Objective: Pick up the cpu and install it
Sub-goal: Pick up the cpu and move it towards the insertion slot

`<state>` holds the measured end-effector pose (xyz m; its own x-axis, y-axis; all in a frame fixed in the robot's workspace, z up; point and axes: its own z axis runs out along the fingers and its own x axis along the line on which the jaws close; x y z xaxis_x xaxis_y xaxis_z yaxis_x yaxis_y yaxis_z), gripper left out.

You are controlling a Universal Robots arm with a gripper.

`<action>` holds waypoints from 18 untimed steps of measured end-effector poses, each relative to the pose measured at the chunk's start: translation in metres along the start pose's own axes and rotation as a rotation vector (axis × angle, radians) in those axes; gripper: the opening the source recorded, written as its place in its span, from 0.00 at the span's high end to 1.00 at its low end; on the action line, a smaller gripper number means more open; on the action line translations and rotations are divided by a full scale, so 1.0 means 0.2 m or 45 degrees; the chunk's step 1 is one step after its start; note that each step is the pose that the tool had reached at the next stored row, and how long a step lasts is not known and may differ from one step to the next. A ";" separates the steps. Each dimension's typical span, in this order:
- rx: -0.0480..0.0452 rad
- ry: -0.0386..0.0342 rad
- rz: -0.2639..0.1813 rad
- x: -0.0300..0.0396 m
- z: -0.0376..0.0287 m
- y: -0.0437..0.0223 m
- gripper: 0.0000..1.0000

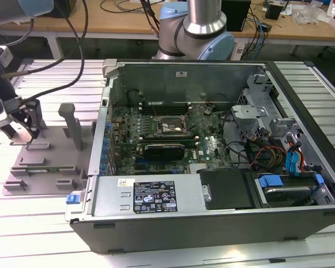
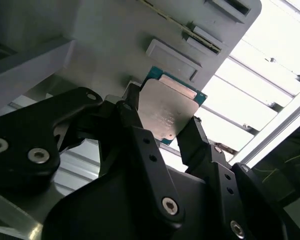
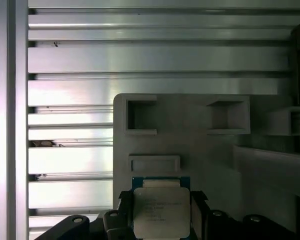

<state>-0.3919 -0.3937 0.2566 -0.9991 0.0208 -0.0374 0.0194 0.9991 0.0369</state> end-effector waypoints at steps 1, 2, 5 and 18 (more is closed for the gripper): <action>0.000 0.0001 0.000 0.000 -0.008 0.000 0.45; 0.000 0.0000 0.000 -0.001 -0.026 0.001 0.45; 0.000 -0.0001 0.000 -0.002 -0.053 0.002 0.45; 0.000 0.0000 0.000 -0.008 -0.224 0.009 0.45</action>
<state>-0.3919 -0.3935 0.3014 -0.9991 0.0208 -0.0373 0.0194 0.9991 0.0370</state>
